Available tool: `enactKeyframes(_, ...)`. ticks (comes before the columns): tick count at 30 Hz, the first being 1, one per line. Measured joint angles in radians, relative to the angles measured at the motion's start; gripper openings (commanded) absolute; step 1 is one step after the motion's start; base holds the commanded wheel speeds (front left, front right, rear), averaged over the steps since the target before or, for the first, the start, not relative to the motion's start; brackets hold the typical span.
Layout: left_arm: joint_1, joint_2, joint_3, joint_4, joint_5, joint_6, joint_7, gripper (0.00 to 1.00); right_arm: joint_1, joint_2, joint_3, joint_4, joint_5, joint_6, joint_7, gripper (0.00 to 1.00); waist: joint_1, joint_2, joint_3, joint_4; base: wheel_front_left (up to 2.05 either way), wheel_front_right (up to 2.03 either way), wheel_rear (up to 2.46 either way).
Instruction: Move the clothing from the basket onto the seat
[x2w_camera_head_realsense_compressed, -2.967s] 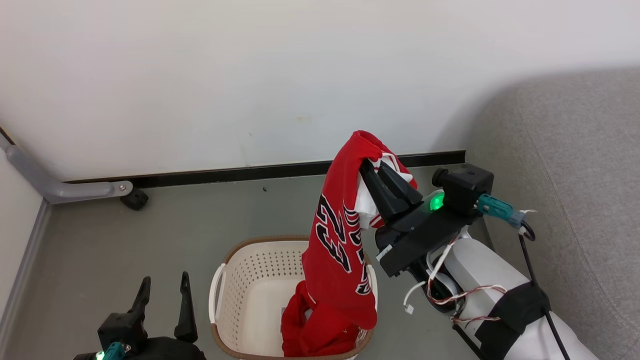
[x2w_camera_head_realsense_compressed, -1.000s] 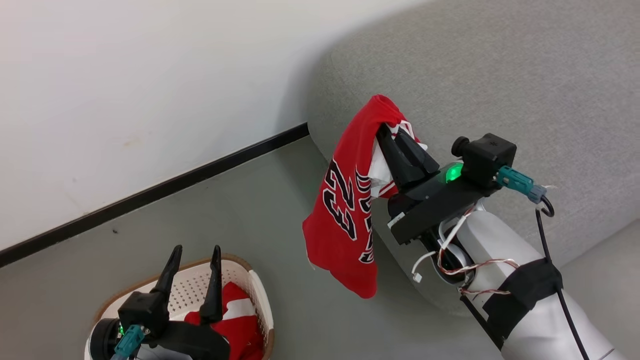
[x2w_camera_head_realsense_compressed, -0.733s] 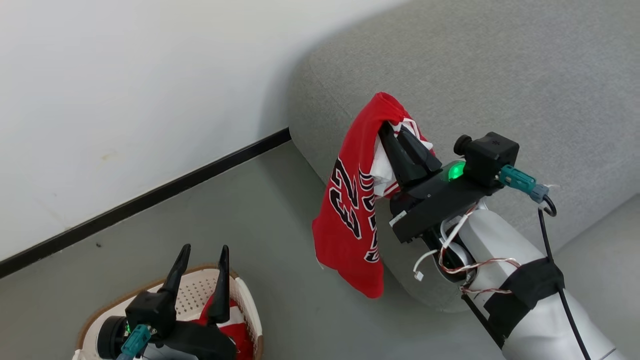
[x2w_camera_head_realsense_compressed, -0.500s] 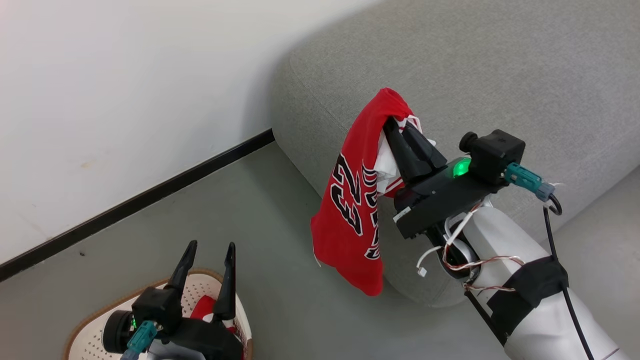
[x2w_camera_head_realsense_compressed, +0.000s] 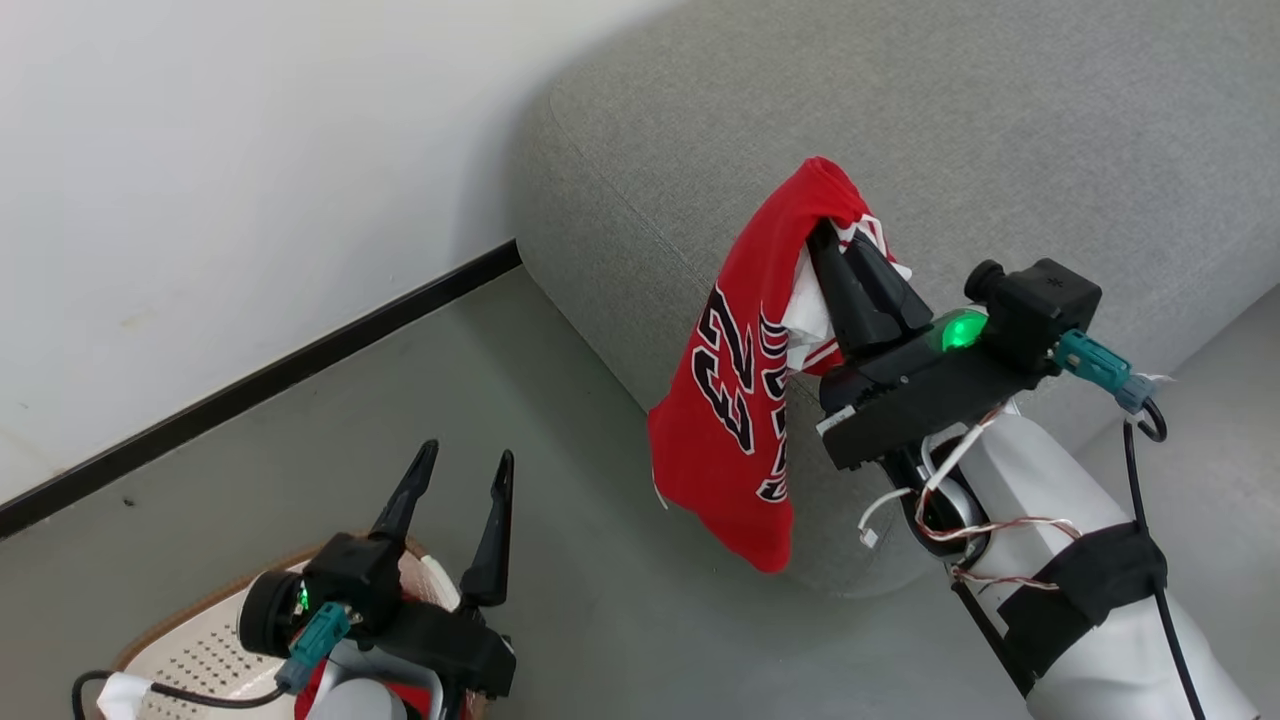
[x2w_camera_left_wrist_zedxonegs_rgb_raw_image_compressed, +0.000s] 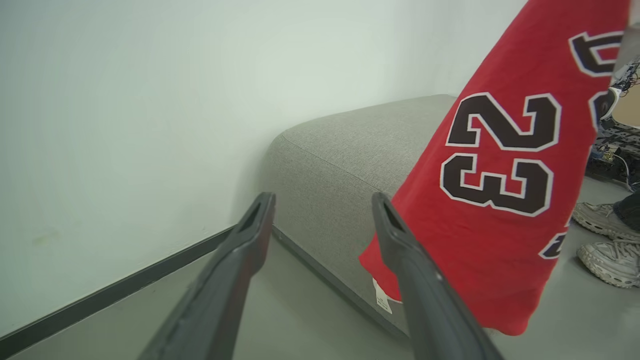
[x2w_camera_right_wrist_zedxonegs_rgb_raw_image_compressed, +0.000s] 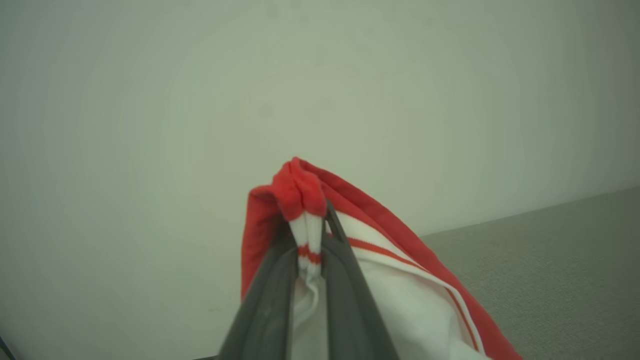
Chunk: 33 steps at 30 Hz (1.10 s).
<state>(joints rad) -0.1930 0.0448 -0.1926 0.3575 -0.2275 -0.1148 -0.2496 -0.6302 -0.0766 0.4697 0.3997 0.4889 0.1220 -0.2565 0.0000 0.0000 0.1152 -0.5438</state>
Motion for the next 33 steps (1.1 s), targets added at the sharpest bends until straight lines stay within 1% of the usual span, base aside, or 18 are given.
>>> enactKeyframes(9, -0.039, 0.000, -0.041, 0.012, -0.003, -0.001, 0.000, 1.00, 0.026, -0.004, -0.047, -0.037, -0.033, 0.000, 0.000, 0.00, 0.0000, 0.0000, 0.035, -0.012, 0.00, 0.00, 0.00)
enactKeyframes(18, -0.055, 0.000, -0.029, 0.022, -0.003, -0.001, 0.000, 1.00, 0.019, -0.015, -0.101, -0.033, -0.050, 0.000, 0.000, 0.00, 0.0001, 0.0000, 0.058, -0.011, 0.00, 0.00, 0.00)
enactKeyframes(21, -0.055, 0.000, -0.018, 0.021, -0.003, -0.001, 0.000, 1.00, -0.009, -0.025, -0.127, -0.021, -0.056, 0.000, 0.000, 0.00, 0.0001, 0.0000, 0.068, -0.010, 0.00, 0.00, 0.00)
enactKeyframes(26, -0.051, 0.000, -0.012, 0.019, -0.001, -0.001, 0.000, 1.00, -0.074, -0.065, -0.182, 0.021, -0.062, 0.000, 0.000, 0.00, 0.0001, 0.0000, 0.088, -0.007, 0.00, 0.00, 0.00)
enactKeyframes(33, -0.049, 0.009, -0.008, 0.011, 0.009, -0.001, 0.000, 1.00, -0.154, -0.091, -0.241, 0.081, -0.066, 0.000, 0.000, 0.00, 0.0001, 0.0000, 0.119, -0.003, 0.00, 0.00, 0.00)
